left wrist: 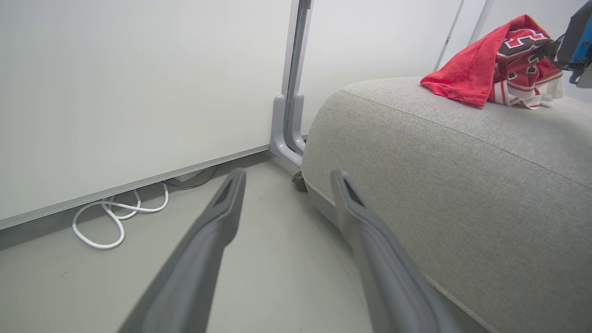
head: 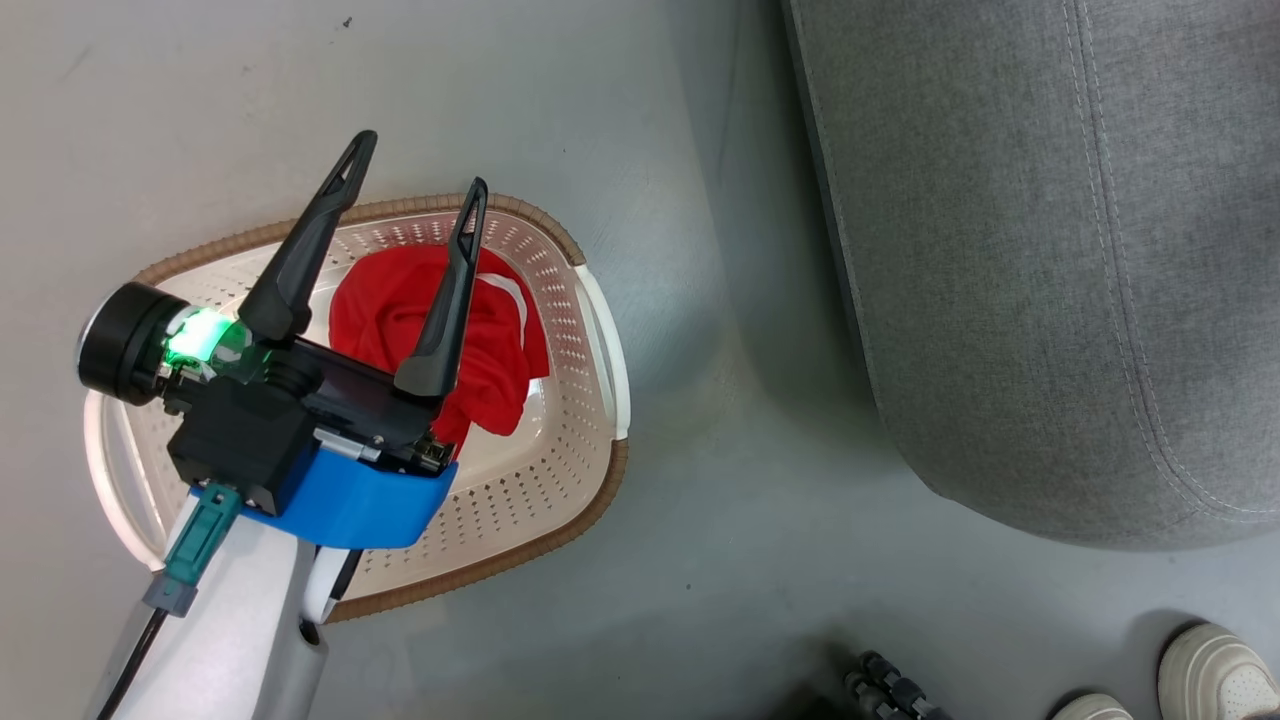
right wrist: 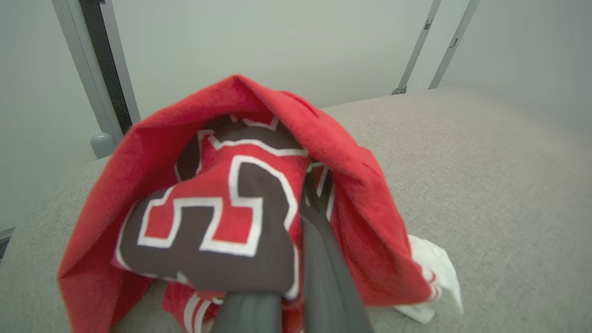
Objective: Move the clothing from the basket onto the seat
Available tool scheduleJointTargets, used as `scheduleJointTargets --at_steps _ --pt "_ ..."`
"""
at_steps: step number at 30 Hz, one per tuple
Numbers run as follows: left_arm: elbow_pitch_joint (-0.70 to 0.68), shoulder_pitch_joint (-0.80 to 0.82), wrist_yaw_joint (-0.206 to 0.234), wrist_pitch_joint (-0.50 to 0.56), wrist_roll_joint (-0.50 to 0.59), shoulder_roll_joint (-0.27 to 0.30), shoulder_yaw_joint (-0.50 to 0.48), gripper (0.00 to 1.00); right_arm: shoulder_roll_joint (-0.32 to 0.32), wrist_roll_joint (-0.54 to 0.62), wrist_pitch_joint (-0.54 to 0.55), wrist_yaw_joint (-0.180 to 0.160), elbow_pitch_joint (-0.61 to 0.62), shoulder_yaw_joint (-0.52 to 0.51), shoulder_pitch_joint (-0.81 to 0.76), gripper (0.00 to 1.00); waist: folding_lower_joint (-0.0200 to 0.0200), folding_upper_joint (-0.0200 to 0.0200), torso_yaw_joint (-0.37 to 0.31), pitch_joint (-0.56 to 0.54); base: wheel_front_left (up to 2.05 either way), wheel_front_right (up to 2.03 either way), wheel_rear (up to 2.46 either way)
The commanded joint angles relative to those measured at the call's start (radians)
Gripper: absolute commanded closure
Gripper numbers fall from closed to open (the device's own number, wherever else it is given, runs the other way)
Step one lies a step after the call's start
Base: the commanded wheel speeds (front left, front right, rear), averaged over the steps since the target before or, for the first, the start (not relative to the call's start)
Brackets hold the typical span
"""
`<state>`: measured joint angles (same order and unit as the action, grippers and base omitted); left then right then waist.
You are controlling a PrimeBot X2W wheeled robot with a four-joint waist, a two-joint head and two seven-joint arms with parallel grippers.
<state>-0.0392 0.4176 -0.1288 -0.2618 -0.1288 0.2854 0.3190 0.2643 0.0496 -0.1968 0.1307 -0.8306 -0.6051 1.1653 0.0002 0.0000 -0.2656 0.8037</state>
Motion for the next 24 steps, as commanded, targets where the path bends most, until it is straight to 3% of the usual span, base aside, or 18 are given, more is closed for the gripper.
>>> scheduleJointTargets --at_steps 1,2,3,4,16,24 --pt "0.0 0.02 0.002 -0.005 0.008 -0.002 0.002 0.0 0.01 0.015 -0.009 0.0 -0.028 -0.017 0.005 1.0 -0.0002 0.0 0.002 -0.003 0.0 0.0 0.0" --pt "0.003 0.022 0.002 -0.005 0.007 -0.003 0.003 0.0 0.01 0.02 -0.012 0.0 -0.039 -0.023 0.011 0.89 -0.0002 0.0 0.003 -0.005 0.0 0.0 0.0" --pt "0.006 0.022 0.002 -0.005 0.006 -0.005 0.004 0.0 0.011 0.026 -0.015 0.0 -0.051 -0.031 0.015 0.36 -0.0002 0.0 0.003 -0.008 0.0 0.0 0.0" --pt "0.008 0.022 0.002 -0.005 0.006 -0.006 0.005 0.0 0.014 0.029 -0.019 0.0 -0.062 -0.038 0.02 0.0 -0.0002 0.0 0.004 -0.011 0.0 0.0 0.0" --pt "0.033 0.015 0.002 -0.005 0.001 -0.015 0.013 0.0 -0.004 0.089 -0.043 0.0 -0.135 -0.056 0.032 0.0 -0.0002 0.0 -0.004 -0.061 0.0 0.0 0.0" --pt "0.057 -0.001 0.004 -0.005 -0.019 -0.05 -0.001 0.0 -0.034 0.097 -0.056 0.0 -0.181 -0.028 -0.006 0.0 -0.0002 0.0 0.009 -0.147 0.0 0.0 0.0"
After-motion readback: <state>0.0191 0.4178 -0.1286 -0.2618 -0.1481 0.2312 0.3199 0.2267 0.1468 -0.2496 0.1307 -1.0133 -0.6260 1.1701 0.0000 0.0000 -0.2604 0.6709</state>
